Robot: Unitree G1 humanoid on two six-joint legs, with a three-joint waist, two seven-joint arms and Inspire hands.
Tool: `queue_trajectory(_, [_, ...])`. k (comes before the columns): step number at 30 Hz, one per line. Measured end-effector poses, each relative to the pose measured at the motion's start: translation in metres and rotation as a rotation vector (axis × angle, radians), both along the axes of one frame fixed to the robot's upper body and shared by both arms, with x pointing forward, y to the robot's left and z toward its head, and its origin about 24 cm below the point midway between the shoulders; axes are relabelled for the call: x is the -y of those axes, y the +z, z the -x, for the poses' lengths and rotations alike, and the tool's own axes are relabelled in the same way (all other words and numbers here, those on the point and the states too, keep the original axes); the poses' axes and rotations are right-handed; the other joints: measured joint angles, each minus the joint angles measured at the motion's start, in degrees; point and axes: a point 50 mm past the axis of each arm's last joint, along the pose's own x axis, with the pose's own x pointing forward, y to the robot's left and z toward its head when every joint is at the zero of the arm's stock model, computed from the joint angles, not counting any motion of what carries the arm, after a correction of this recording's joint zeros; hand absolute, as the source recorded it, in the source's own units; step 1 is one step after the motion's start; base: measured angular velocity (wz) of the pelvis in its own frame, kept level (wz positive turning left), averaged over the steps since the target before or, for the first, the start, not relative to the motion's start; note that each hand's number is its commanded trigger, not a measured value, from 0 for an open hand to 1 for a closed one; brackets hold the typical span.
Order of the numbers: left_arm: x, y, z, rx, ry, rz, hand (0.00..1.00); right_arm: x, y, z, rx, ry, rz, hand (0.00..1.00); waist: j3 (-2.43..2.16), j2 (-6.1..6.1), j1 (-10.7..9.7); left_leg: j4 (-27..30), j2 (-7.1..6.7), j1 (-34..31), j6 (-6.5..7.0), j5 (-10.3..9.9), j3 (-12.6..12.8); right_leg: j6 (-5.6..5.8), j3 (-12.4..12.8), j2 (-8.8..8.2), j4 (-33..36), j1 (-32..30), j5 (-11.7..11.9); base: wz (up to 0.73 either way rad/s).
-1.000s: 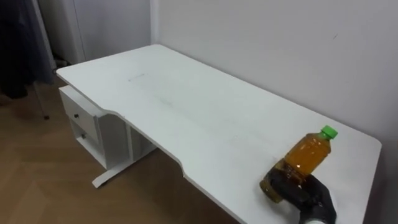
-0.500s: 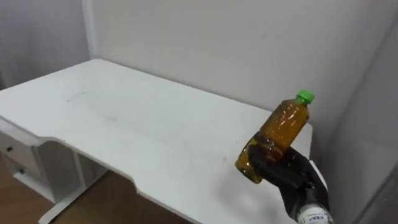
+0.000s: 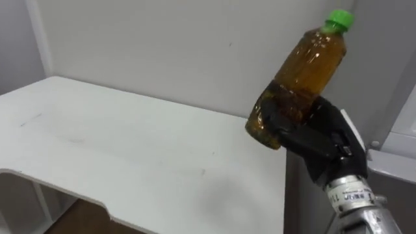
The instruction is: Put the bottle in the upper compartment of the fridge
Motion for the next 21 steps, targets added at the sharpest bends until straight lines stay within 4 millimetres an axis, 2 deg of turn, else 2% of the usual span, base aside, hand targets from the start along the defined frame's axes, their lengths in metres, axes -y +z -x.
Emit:
queue_trajectory(1, [0.001, 0.0, 0.001, 0.0, 0.003, 0.003, 0.0, 0.002, 0.007, 0.002, 0.03, 0.0, 0.008, 1.0, 0.13, 0.2, -0.22, -0.05, 0.01, -0.01, 0.0, 0.0, 0.16, 0.0, 0.37, 0.04, 0.02, -0.04, 0.0, -0.1])
queue_trajectory(5, [0.002, -0.001, 0.006, -0.02, 0.007, 0.007, 0.0, 0.012, 0.027, 0.009, 0.116, -0.019, 0.014, 1.0, 0.06, 0.52, -1.72, -0.43, 0.12, 0.86, 0.0, 0.0, 0.73, -0.01, 1.21, 0.17, 0.19, -0.03, 0.0, -0.09])
queue_trajectory(8, [0.001, -0.001, 0.006, -0.02, 0.002, 0.0, 0.0, 0.022, 0.039, 0.013, 0.164, -0.056, 0.029, 1.0, -0.1, 0.31, -3.1, -0.42, 0.13, 0.93, 0.0, -0.01, 0.81, -0.01, 1.36, 0.15, 0.26, -0.02, 0.0, -0.03])
queue_trajectory(12, [0.001, -0.001, 0.005, -0.02, -0.024, -0.009, 0.0, 0.031, 0.047, 0.017, 0.198, -0.103, 0.012, 1.0, -0.17, 0.18, -4.42, -0.56, 0.18, 1.46, -0.01, -0.03, 1.29, -0.01, 1.74, 0.18, 0.32, 0.46, 0.0, -0.06])
queue_trajectory(17, [-0.002, 0.001, 0.001, -0.01, -0.044, -0.022, 0.0, 0.053, 0.058, 0.023, 0.246, -0.192, -0.002, 1.0, -0.34, -0.02, -5.98, -0.82, 0.17, 1.9, -0.04, -0.14, 1.38, 0.0, 1.99, 0.28, 0.12, 0.83, 0.0, -0.01])
queue_trajectory(21, [-0.002, 0.001, 0.004, -0.016, -0.041, -0.005, 0.0, 0.067, 0.065, 0.027, 0.278, -0.243, -0.014, 1.0, -0.27, 0.2, -7.13, -0.74, 0.21, 2.42, 0.0, -0.18, 1.6, 0.0, 2.12, 0.25, 0.17, 1.23, 0.0, -0.01])
